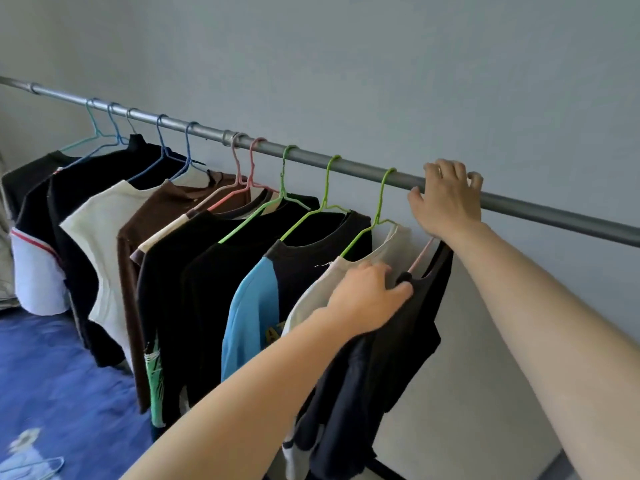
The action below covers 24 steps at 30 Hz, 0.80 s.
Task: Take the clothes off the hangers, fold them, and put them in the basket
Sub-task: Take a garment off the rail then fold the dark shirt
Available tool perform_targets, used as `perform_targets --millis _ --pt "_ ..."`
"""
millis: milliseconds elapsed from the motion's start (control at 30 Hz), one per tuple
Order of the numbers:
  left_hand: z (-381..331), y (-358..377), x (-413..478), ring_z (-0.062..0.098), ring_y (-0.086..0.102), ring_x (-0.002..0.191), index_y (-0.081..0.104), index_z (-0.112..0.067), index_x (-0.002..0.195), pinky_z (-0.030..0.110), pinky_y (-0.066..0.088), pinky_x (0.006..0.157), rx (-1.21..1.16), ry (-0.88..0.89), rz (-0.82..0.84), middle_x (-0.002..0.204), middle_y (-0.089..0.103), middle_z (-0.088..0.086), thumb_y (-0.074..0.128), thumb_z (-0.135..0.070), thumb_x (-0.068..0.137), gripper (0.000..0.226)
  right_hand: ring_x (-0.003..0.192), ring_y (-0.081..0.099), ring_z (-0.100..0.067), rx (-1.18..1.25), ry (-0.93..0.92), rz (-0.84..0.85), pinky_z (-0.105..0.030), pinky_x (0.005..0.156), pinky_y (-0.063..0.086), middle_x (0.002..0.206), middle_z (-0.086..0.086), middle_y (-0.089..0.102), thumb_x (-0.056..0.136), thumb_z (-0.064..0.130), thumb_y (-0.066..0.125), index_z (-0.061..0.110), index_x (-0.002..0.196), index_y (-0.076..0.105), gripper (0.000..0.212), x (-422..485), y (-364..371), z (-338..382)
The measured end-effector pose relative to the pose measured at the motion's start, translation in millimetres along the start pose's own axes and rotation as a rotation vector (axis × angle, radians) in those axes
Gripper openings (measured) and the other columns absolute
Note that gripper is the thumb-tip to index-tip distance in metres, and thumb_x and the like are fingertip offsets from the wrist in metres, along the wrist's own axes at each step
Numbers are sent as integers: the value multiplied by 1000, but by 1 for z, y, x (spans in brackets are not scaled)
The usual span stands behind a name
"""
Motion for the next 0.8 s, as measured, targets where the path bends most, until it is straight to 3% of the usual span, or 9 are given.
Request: perform_targets --millis 67,200,400,533,667,733,800 --pt "-6 16 8 25 53 115 54 -8 128 33 44 89 25 -57 77 125 57 7 55 -43 92 50 130 34 -30 12 28 45 -50 107 23 139 -12 45 99 38 32 8 132 49 47 1 8 -14" --pt "-1 32 22 20 57 89 56 -13 122 28 46 67 -81 -126 146 101 60 2 46 -20 99 26 118 45 -34 3 49 58 -49 101 29 128 -14 52 99 39 33 12 128 50 44 -1 17 -31" --pt "0 24 23 22 61 94 61 -21 116 32 48 78 -118 -56 -90 102 66 0 43 -17 101 24 110 48 -33 -3 41 64 -45 93 33 120 -14 54 93 24 44 11 130 45 39 2 13 -41" --pt "-11 -6 20 20 61 94 62 -22 118 33 50 81 -111 11 -160 104 67 -1 44 -16 101 26 109 49 -35 216 97 -96 -47 90 36 120 -16 52 86 20 56 11 140 31 60 8 2 -29" --pt "2 -37 0 10 62 93 61 -31 119 28 52 81 -184 14 -139 107 65 -8 43 -21 103 26 103 58 -30 562 105 -224 -46 93 41 115 -11 61 91 33 56 8 137 35 57 2 1 1" --pt "22 -51 -21 5 63 95 62 -34 112 25 52 85 -249 10 -108 103 67 -13 43 -22 103 25 83 62 -26 614 1 -211 -39 79 50 93 -7 66 92 37 54 8 134 36 55 -7 4 22" --pt "43 -63 -48 1 65 93 64 -38 102 24 52 87 -306 -11 -87 95 68 -18 45 -20 103 27 67 61 -22 679 -82 -184 -30 59 47 76 -5 64 91 36 56 7 131 37 53 -17 4 48"
Point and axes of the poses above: each hand's wrist, its own x-axis towards the middle knuckle, its own y-axis out of the palm, z = x × y, the point moved 1 cm from there along x, towards the middle knuckle
